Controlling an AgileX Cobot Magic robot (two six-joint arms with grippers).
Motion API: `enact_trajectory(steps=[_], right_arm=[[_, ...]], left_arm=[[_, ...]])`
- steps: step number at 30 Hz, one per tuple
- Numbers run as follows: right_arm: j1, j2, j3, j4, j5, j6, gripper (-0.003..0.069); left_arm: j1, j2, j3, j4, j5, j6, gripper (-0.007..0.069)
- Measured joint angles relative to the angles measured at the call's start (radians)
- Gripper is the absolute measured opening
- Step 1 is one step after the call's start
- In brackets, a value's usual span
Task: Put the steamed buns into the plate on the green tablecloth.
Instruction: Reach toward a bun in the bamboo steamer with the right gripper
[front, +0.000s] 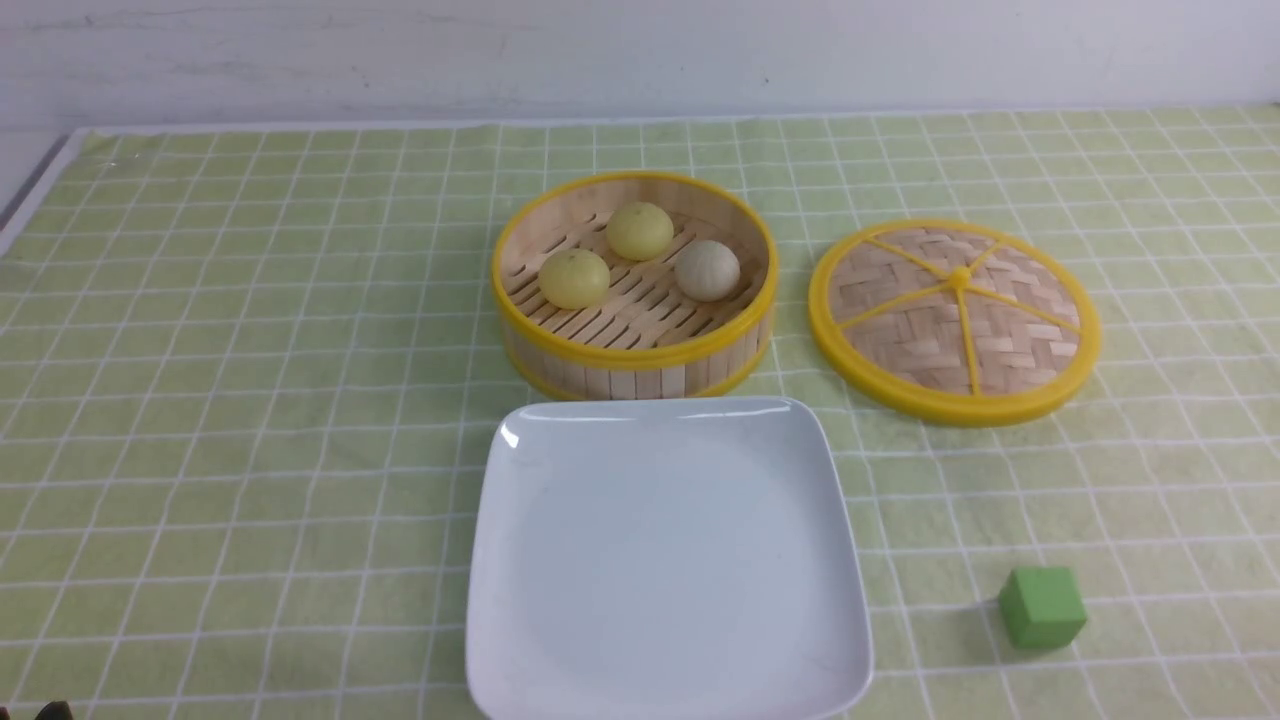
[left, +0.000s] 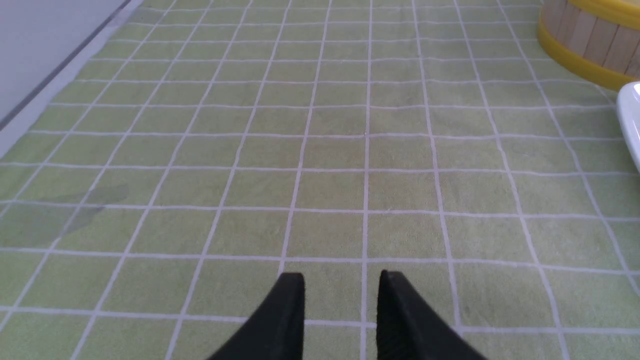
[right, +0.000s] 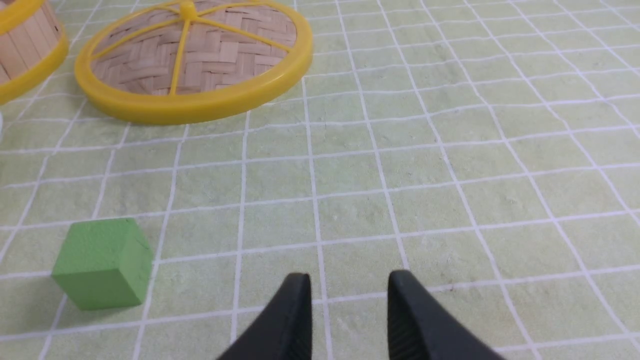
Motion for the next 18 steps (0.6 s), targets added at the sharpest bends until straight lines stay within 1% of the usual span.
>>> enact_trajectory(steps=[6,8,9,10,11,12,13,14,15,16,18], right_arm=[[0.000,0.000,0.000,0.010,-0.001,0.009,0.0240],[0.000,0.000,0.000,0.096,-0.007,0.069,0.0240],[0.000,0.000,0.000,0.156,-0.008,0.121,0.0240],[0.000,0.000,0.002,0.255,-0.012,0.179,0.0240],[0.000,0.000,0.002,0.272,-0.012,0.202,0.0240],[0.000,0.000,0.004,0.379,-0.012,0.275,0.0240],[0.000,0.000,0.006,0.459,-0.012,0.326,0.0240],[0.000,0.000,0.006,0.472,-0.012,0.326,0.0240],[0.000,0.000,0.008,0.546,-0.012,0.377,0.0240],[0.000,0.000,0.008,0.579,-0.011,0.391,0.0240],[0.000,0.000,0.008,0.633,-0.012,0.407,0.0240]], left_arm=[[0.000,0.000,0.000,0.000,0.000,-0.003,0.0241],[0.000,0.000,0.000,-0.041,-0.001,-0.045,0.0241],[0.000,0.000,0.000,-0.085,-0.002,-0.081,0.0241],[0.000,0.000,0.000,-0.176,-0.003,-0.153,0.0241],[0.000,0.000,0.000,-0.210,-0.003,-0.180,0.0241],[0.000,0.000,0.000,-0.341,-0.002,-0.283,0.0241],[0.000,0.000,0.000,-0.431,0.002,-0.355,0.0241],[0.000,0.000,0.000,-0.448,0.003,-0.368,0.0241],[0.000,0.000,0.001,-0.551,0.006,-0.451,0.0241],[0.000,0.000,0.002,-0.607,0.008,-0.498,0.0241],[0.000,0.000,0.002,-0.679,0.010,-0.559,0.0241]])
